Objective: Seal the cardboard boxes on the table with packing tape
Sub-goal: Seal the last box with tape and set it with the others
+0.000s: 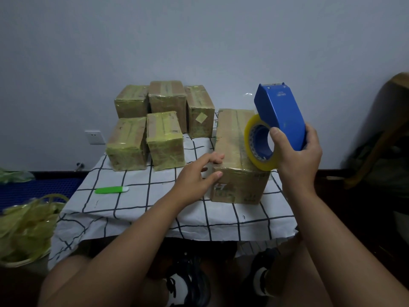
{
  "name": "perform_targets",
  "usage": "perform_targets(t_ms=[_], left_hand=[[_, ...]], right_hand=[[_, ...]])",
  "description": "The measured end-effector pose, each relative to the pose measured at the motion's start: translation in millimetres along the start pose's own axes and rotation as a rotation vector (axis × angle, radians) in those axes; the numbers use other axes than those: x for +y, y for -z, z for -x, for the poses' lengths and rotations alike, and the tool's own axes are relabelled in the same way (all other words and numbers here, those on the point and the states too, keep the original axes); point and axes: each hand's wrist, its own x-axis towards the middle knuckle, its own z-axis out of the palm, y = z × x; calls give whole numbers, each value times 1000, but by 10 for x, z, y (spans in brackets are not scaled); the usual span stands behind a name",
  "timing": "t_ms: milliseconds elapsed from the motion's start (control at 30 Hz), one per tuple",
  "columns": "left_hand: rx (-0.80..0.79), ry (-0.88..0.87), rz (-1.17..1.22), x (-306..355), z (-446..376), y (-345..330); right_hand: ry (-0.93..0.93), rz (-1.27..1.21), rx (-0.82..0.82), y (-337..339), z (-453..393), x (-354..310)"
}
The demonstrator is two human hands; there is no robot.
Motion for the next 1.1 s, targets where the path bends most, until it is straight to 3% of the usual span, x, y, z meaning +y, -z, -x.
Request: perform_targets(t_ms=[167,233,667,900,1100], left_hand=[[416,187,143,43,272,-365],[486,207,162,55,434,-551],[346,241,-11,226,538,-721],[491,296,114,317,413,-767],[532,277,27,300,372,-873]], right_hand=[[-4,-10,8,41,-14,10],[-10,-21,14,52,-13,13],[-12,4,12,27,9,-10],[-20,0,8,19,16,0],[-14,-1,10,29,13,1]])
